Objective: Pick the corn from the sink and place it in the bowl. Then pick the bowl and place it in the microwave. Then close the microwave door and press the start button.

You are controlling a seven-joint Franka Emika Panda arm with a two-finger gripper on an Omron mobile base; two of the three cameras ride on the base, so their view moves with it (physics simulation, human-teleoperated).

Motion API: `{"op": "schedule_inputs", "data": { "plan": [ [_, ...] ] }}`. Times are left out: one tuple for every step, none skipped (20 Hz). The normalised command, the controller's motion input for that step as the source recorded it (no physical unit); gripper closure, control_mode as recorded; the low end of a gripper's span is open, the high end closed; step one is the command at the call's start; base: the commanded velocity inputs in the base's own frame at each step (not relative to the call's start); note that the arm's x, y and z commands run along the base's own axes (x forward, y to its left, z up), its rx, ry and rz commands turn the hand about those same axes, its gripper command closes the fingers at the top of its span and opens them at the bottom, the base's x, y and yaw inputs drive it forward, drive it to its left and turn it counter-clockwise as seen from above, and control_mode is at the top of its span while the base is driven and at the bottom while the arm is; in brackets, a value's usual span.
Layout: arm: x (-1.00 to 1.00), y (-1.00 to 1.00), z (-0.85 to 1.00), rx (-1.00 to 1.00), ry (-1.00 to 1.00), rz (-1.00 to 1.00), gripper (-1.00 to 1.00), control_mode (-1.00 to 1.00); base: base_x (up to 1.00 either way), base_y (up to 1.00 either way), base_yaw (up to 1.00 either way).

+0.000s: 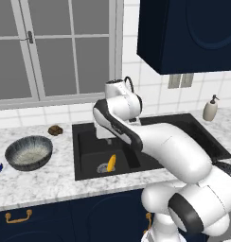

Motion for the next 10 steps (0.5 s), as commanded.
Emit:
{"op": "schedule_inputs", "data": {
  "plan": [
    [0.00,0.30,-0.41,-0.04,0.17,0.00,-1.00,-1.00,0.00,0.00,0.00],
    [0.00,0.42,-0.37,-0.08,0.21,-0.01,-1.00,-1.00,0.00,0.00,0.00],
    [0.00,0.39,-0.36,-0.07,0.21,0.00,-1.00,-1.00,0.00,0.00,0.00],
    [0.00,0.26,-0.38,-0.03,0.18,0.00,-1.00,-1.00,0.00,0.00,0.00],
    [0.00,0.27,-0.37,-0.03,0.19,0.00,-1.00,-1.00,0.00,0.00,0.00],
    [0.00,0.22,-0.36,-0.02,0.19,0.00,-1.00,-1.00,0.00,0.00,0.00],
    [0.00,0.18,-0.46,-0.03,0.19,0.00,-1.00,-1.00,0.00,0.00,0.00],
    [0.04,0.09,-0.79,-0.07,0.25,0.00,-1.00,-1.00,0.00,0.00,0.00],
    [0.16,0.00,-0.99,-0.04,0.32,0.00,-1.00,-1.00,0.00,0.00,0.00],
    [0.31,0.00,-1.00,-0.07,0.32,0.00,-1.00,-1.00,0.00,0.00,0.00]
  ]
}}
